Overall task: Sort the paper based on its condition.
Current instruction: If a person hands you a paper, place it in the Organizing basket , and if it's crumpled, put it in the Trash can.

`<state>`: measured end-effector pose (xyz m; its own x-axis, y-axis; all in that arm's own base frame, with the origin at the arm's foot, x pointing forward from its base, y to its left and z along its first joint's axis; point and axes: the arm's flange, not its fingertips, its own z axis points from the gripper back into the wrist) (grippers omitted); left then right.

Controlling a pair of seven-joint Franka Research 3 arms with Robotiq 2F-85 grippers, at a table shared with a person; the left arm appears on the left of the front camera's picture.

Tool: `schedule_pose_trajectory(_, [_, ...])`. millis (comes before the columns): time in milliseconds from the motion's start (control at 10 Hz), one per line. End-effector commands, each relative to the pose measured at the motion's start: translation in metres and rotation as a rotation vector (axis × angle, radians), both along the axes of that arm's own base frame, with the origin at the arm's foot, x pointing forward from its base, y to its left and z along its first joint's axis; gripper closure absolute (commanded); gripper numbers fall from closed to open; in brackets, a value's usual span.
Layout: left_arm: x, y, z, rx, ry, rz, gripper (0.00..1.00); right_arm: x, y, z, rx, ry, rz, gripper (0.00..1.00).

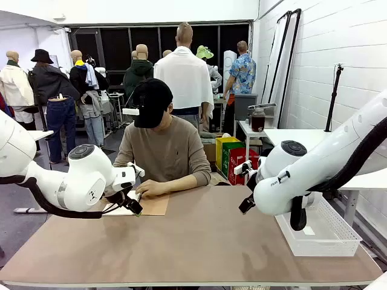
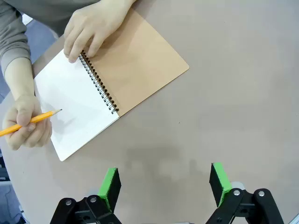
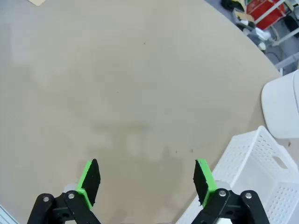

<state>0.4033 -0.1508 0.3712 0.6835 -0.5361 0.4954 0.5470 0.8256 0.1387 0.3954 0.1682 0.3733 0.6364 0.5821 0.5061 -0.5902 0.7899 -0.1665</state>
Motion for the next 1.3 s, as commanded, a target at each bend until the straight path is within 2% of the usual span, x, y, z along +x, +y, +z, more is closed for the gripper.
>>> schedule_pose_trajectory(0, [0.0,0.0,0.0001,0.0,0.0,0.0,0.0,0.0,0.0,0.0,0.0,0.0,0.0,0.0])
schedule_pose_trajectory(1200, [0.0,0.0,0.0001,0.0,0.0,0.0,0.0,0.0,0.0,0.0,0.0,0.0,0.0,0.0])
